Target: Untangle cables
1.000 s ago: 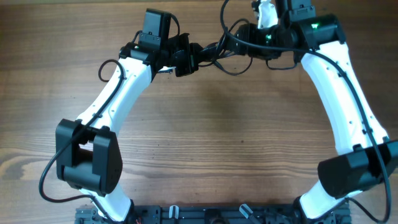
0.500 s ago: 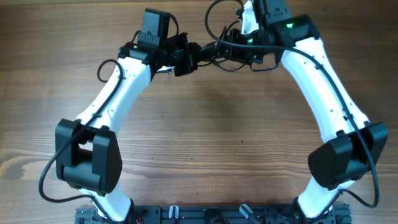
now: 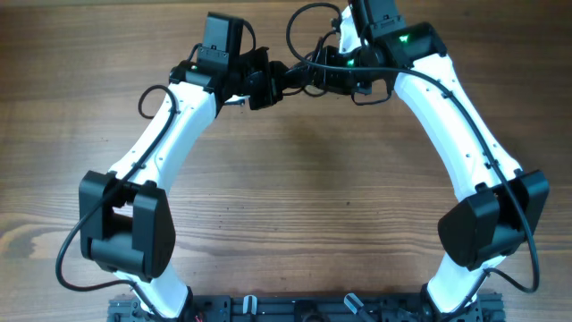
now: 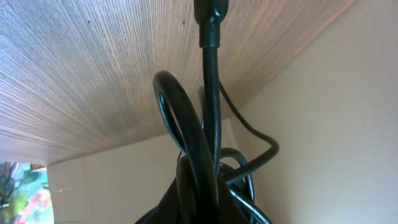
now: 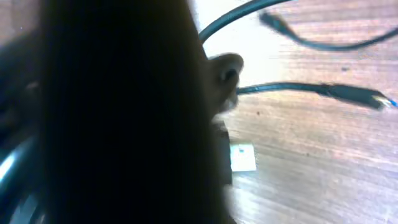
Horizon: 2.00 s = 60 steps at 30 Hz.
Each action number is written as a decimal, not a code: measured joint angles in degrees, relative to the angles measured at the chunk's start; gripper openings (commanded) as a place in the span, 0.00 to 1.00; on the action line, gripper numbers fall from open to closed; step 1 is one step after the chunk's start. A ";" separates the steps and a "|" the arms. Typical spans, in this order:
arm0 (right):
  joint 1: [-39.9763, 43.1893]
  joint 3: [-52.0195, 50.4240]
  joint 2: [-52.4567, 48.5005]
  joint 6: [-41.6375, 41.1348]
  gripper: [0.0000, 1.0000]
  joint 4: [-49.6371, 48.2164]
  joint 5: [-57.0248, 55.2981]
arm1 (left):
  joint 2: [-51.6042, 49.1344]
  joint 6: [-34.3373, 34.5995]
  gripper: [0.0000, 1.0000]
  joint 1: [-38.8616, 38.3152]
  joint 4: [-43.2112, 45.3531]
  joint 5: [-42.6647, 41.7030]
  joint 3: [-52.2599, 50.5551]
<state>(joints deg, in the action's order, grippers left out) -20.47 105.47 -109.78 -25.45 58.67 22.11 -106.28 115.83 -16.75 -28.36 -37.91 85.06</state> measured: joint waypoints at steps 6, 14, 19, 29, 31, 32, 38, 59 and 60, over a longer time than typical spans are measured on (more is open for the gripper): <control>1.53 -0.02 0.50 3.48 0.04 3.06 3.52 | 0.00 -0.44 0.04 -0.13 -9.07 9.42 0.04; 8.07 -0.52 6.69 9.33 0.04 8.85 10.10 | 0.42 -8.11 0.04 -1.38 -17.49 21.09 0.48; 16.04 -1.20 11.30 11.76 0.04 9.73 16.92 | 2.40 -17.75 0.04 -2.56 -17.05 21.16 2.25; 27.87 -2.05 13.44 8.13 0.04 7.98 17.70 | 3.21 -29.97 0.04 -4.04 -17.75 17.11 3.41; 27.93 -2.05 13.46 7.63 0.04 7.74 17.03 | 3.19 -30.73 0.04 -4.04 -18.16 17.03 3.41; 27.93 -2.05 13.46 7.52 0.04 7.78 16.79 | 3.15 -30.99 0.04 -4.04 -18.29 17.03 3.39; 26.56 -1.92 13.60 9.01 0.24 7.93 13.97 | 2.86 -31.56 0.04 -3.65 -18.10 18.60 2.69; 8.22 -1.18 12.92 23.56 0.36 9.51 8.24 | 0.15 -17.11 0.04 -0.11 -17.92 20.33 0.22; 6.88 -1.18 12.00 25.14 0.33 9.49 8.24 | 0.15 -17.11 0.04 -0.07 -17.92 20.28 0.22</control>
<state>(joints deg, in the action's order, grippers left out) -13.58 104.29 -97.78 -0.32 68.16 30.35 -106.13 98.72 -16.82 -46.28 -17.63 85.27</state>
